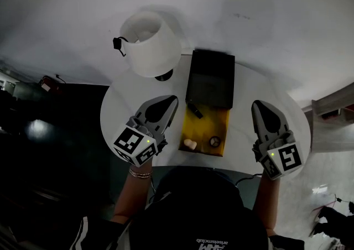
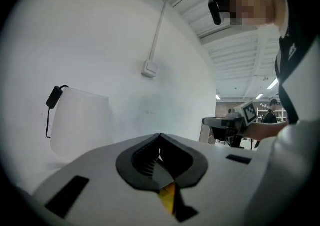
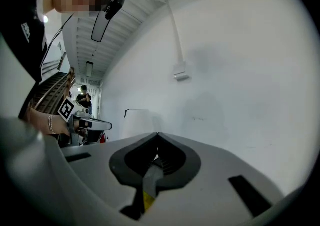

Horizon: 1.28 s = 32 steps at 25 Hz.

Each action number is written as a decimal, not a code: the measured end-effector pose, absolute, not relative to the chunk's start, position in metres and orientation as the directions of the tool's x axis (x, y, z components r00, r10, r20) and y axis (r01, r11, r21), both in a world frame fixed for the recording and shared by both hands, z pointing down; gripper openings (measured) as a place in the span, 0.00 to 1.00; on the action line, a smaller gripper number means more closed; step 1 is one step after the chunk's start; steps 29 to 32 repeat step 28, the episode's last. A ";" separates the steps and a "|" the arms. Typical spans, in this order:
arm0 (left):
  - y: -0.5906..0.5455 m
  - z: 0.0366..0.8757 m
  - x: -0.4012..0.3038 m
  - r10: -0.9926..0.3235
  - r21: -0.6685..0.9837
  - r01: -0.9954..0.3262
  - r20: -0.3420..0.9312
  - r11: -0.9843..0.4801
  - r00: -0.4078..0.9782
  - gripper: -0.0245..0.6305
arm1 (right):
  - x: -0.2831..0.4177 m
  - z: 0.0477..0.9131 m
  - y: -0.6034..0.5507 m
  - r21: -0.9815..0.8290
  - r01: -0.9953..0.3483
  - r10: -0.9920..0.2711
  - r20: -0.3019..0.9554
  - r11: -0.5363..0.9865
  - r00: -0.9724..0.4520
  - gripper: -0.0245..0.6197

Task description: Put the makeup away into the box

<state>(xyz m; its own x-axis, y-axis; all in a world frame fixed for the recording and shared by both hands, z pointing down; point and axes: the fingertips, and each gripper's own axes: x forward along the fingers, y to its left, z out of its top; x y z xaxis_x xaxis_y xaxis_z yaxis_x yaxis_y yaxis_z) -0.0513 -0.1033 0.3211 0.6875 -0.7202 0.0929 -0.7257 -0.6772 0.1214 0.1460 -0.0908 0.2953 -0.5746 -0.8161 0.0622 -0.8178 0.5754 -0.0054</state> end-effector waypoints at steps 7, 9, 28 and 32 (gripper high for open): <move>-0.104 0.322 -0.050 -0.715 0.147 -0.719 0.090 -0.679 0.694 0.06 | 0.144 0.299 -0.090 0.005 -0.811 -0.809 0.078 0.585 -0.583 0.07; -0.104 0.324 -0.051 -0.714 0.161 -0.719 0.094 -0.676 0.693 0.06 | 0.144 0.300 -0.090 0.000 -0.810 -0.808 0.080 0.586 -0.584 0.07; -0.099 0.334 -0.055 -0.715 0.182 -0.721 0.111 -0.668 0.691 0.06 | 0.145 0.301 -0.089 0.002 -0.813 -0.810 0.082 0.582 -0.580 0.07; -0.099 0.334 -0.055 -0.715 0.182 -0.721 0.111 -0.668 0.691 0.06 | 0.145 0.301 -0.089 0.002 -0.813 -0.810 0.082 0.582 -0.580 0.07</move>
